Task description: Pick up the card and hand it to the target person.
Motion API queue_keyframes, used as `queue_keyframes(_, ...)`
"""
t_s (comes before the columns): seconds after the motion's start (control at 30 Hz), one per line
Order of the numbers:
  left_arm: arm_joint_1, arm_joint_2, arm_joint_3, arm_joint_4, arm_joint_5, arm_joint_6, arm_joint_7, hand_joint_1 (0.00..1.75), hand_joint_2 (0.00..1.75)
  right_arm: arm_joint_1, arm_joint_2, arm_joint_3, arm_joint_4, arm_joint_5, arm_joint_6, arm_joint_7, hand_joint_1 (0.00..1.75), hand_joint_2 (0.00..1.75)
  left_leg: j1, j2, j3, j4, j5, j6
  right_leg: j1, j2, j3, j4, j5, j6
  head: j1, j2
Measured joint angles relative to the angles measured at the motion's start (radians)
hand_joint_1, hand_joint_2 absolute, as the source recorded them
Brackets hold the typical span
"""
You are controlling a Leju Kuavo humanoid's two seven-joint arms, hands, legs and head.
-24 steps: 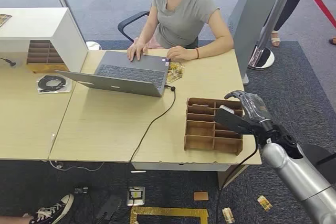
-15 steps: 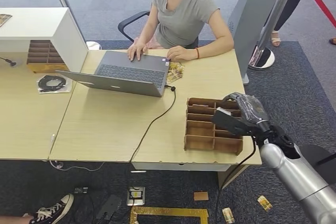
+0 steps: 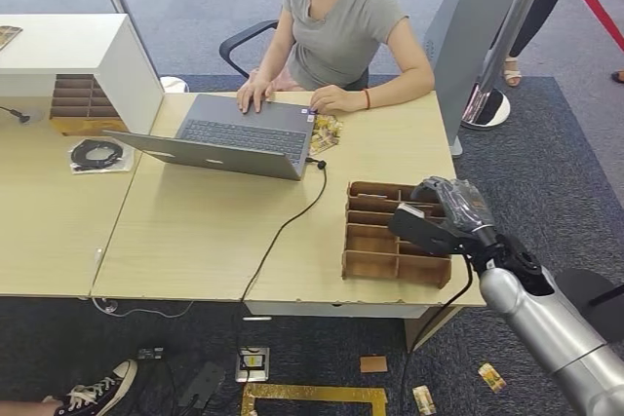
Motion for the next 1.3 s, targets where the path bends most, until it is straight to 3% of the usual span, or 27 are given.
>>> queue_keyframes(0.13, 0.000, 0.000, 0.000, 0.000, 0.001, 0.000, 0.000, 0.00, 1.75, -0.003, 0.002, 0.008, 0.000, 0.030, 0.000, 0.016, 0.90, 1.75, 0.000, 0.000, 0.000, 0.000, 0.000, 0.000, 0.000, 0.000, 0.000, 0.000, 0.000, 0.000, 0.000, 0.000)
queue_keyframes(0.27, 0.000, 0.000, 0.000, 0.000, 0.002, 0.001, 0.000, 0.00, 1.75, -0.009, 0.003, 0.017, 0.001, 0.055, 0.000, 0.032, 1.26, 1.75, 0.000, 0.000, 0.000, 0.000, 0.000, 0.000, 0.000, 0.000, 0.000, 0.000, 0.000, 0.000, 0.000, 0.000)
queue_keyframes(0.37, 0.000, 0.000, 0.000, 0.000, 0.002, 0.001, 0.000, 0.00, 1.75, -0.011, 0.004, 0.022, 0.000, 0.064, 0.000, 0.038, 1.28, 1.75, 0.000, 0.000, 0.000, 0.000, 0.000, 0.000, 0.000, 0.000, 0.000, 0.000, 0.000, 0.000, 0.000, 0.000)
queue_keyframes(0.53, 0.001, 0.000, 0.000, 0.000, 0.005, 0.002, -0.002, 0.00, 1.75, -0.015, 0.004, 0.030, -0.001, 0.083, 0.001, 0.052, 1.53, 1.75, 0.000, 0.000, 0.000, 0.000, 0.000, 0.000, 0.000, 0.000, 0.000, 0.000, 0.000, 0.000, 0.000, 0.000)
queue_keyframes(0.77, 0.003, 0.000, 0.000, 0.000, 0.007, 0.006, -0.003, 0.00, 1.75, -0.015, 0.005, 0.033, -0.007, 0.077, 0.002, 0.047, 1.70, 1.75, 0.000, 0.000, 0.000, 0.000, 0.000, 0.000, 0.000, 0.000, 0.000, 0.000, 0.000, 0.000, 0.000, 0.000)
queue_keyframes(1.3, 0.011, 0.002, 0.000, 0.000, 0.013, 0.012, -0.009, 0.00, 1.75, -0.014, -0.004, 0.013, -0.100, 0.029, 0.024, 0.020, 1.75, 1.75, 0.000, 0.001, 0.001, 0.000, 0.000, 0.000, 0.000, 0.001, 0.000, 0.000, 0.000, 0.000, 0.000, 0.000)
